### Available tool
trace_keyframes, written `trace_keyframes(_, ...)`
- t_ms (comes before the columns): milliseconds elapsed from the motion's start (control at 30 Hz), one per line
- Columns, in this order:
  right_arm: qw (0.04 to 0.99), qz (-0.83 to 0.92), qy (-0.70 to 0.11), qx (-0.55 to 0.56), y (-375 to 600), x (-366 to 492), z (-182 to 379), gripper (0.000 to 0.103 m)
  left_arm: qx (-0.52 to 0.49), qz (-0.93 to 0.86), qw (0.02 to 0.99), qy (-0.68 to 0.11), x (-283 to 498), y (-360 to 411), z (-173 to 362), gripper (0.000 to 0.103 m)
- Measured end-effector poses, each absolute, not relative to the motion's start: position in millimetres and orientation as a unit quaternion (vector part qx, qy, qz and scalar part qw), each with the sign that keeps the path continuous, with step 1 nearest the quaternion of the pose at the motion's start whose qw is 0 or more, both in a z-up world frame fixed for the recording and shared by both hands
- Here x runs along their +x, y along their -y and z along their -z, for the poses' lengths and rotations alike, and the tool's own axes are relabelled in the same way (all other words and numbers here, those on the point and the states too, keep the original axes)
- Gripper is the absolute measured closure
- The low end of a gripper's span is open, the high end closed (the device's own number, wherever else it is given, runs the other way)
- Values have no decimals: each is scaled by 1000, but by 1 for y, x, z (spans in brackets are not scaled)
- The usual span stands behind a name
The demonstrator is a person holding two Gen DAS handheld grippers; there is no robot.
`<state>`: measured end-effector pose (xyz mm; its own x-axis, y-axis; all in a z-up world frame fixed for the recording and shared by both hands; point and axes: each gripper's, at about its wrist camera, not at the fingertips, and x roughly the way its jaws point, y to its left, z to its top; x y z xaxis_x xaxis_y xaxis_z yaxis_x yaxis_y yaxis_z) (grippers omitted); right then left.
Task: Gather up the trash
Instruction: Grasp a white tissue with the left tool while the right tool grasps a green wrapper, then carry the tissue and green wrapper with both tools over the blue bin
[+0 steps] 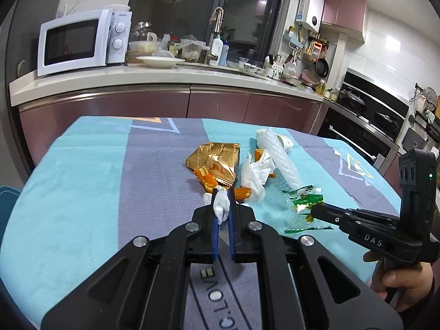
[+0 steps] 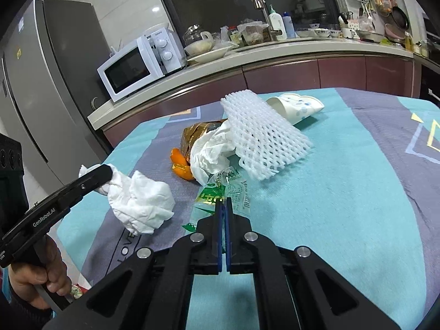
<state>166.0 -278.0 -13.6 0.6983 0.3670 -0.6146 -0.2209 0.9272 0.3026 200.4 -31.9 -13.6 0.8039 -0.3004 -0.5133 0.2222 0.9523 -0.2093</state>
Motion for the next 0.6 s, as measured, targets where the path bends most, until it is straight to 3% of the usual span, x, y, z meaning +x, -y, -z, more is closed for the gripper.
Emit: trace_keyframes(600, 936, -187, -289, 76, 254, 97, -30, 103, -82, 94, 970, -206, 76, -26, -34, 97)
